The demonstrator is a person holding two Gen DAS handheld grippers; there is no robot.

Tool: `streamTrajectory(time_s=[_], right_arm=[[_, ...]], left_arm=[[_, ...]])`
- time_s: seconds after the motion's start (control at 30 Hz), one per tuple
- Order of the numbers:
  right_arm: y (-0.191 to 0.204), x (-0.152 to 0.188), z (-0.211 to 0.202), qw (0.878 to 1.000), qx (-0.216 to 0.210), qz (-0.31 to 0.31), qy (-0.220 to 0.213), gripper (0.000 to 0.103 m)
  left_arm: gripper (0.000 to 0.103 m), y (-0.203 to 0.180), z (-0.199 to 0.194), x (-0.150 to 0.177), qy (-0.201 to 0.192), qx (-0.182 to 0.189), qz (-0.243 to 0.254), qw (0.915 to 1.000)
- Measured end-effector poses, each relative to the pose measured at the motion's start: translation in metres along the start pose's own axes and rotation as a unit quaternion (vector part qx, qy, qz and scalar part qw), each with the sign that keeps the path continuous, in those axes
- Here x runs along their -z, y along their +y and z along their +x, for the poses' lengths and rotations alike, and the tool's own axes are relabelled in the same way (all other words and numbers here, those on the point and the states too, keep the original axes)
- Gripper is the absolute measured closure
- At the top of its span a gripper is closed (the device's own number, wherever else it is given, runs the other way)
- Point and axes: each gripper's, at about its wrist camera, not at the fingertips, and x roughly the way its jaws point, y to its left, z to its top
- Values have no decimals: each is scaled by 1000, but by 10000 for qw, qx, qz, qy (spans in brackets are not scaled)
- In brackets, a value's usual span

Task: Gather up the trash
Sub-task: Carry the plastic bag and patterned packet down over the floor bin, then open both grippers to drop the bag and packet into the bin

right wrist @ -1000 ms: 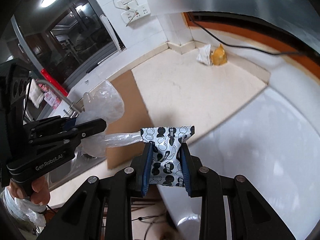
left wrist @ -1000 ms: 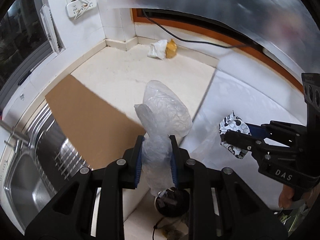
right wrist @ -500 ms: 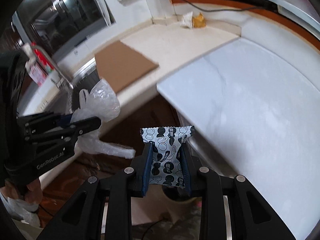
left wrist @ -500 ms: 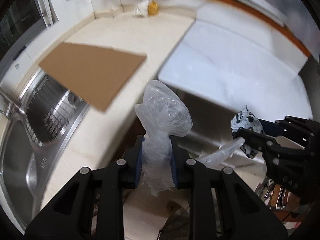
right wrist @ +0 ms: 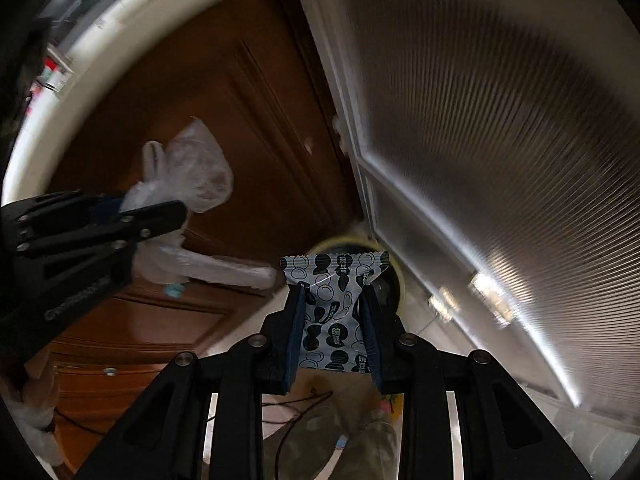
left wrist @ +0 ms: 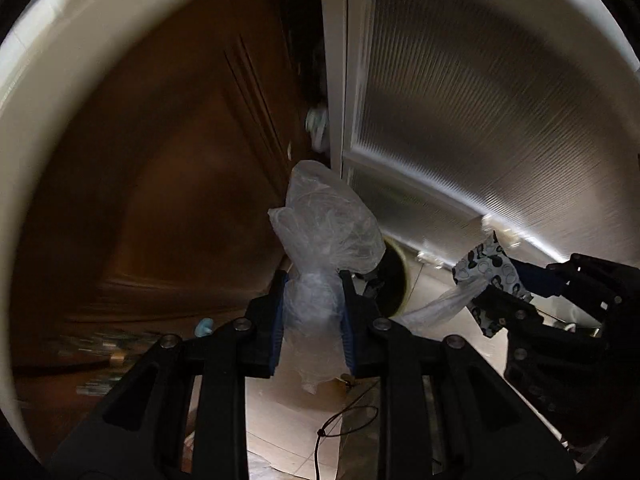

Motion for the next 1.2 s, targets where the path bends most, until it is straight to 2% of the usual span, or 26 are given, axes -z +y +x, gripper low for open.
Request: streamTrajectory(time_s=[0.1,0.37,0.47,0.53,0.6,0.73,0.77,0.97,1.2], right_arm=[[-13,22,57,9997,38,-72,228,76],[-36,46,185,9964,16,-337,781,76],[-44,63,222,9946,-54,-313,985,76],[-45,51,242,9941,-59,-314,1041,76],[-45,55,256,9931,-79,-345,1115,76],[-46,40,273,9923,-122,-361,1178,64],[-46,38,274,9921,-140,-372,1193,57],[-52,36,268,9933,-103,-303,1108,55],[-53,33,234,9945,-118,-166,1027,54]], left_arm=[[82,-7,47,12,165,-30,-111,9998],[82,-7,178,57,679,103,-575,9960],[81,-3,210,63,742,228,-669,9947],[81,-5,224,69,743,271,-700,9944],[78,-4,235,73,747,319,-750,9939],[63,1,254,77,922,402,-865,9912],[50,2,255,78,942,405,-874,9909],[23,14,254,76,890,437,-939,9906],[22,12,233,68,869,457,-836,9916]])
